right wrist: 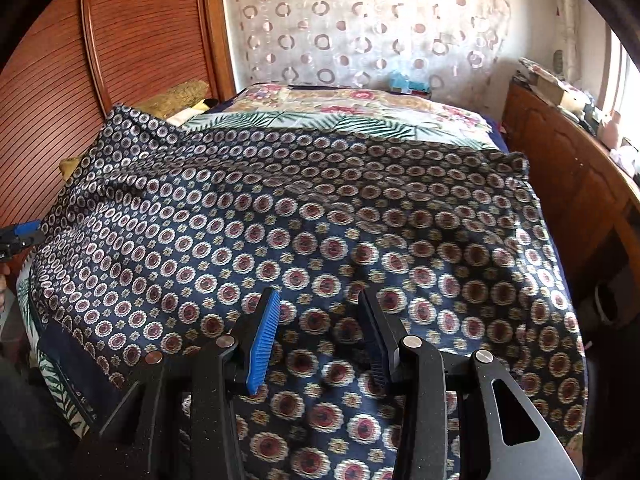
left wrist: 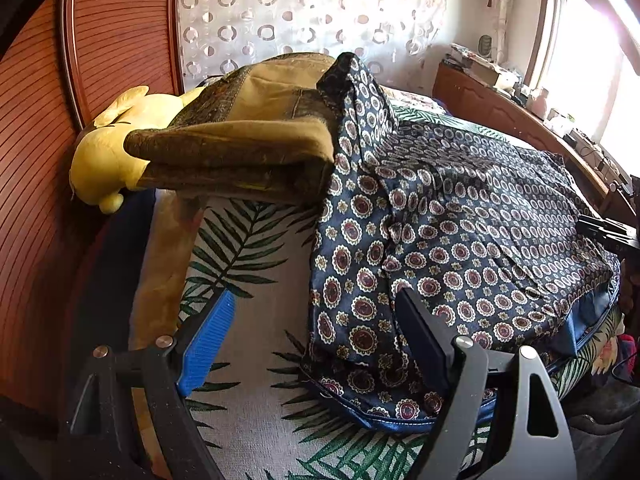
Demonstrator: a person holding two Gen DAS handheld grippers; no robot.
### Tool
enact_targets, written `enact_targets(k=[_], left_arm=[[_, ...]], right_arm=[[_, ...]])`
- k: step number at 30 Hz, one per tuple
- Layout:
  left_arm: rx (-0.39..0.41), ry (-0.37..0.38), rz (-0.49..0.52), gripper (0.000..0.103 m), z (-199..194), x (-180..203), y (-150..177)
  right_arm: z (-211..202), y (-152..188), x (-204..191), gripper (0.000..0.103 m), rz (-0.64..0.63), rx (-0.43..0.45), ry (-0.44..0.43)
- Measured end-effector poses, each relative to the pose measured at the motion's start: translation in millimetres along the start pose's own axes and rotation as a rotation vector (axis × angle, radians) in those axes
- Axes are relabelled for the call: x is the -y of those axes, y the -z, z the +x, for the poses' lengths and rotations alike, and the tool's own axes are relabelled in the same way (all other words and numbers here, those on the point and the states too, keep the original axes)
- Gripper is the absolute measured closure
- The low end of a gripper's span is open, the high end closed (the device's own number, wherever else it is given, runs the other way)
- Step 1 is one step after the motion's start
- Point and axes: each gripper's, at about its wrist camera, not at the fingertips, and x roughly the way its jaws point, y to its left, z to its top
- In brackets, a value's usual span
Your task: Fold small clothes
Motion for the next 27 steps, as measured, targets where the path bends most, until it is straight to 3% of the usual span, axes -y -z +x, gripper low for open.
enact_targets(k=[4, 7, 13, 19, 24, 27], left_arm=[[-0.008, -0.006, 0.001, 0.02, 1, -1, 6], [-0.011, -0.003, 0.002, 0.02, 0, -1, 12], [-0.032, -0.008, -0.006, 0.02, -5, -7, 25], [-0.03, 0.008, -0.025, 0.02, -14, -11, 35], [-0.009, 0.072, -0.045, 0.034, -16, -7, 30], [0.001, 0.073, -0.066, 0.04, -12, -5, 24]], right_arm=[[10, 3, -6, 0.059, -0.024, -0.038, 0.005], [11, 7, -12, 0.047, -0.059, -0.024, 0.015], [14, 8, -12, 0.035, -0.057, -0.029, 0.017], [14, 7, -12, 0.032, -0.066, -0.034, 0.018], [14, 7, -12, 0.032, -0.066, -0.033, 0.018], [14, 7, -11, 0.032, -0.066, -0.033, 0.018]])
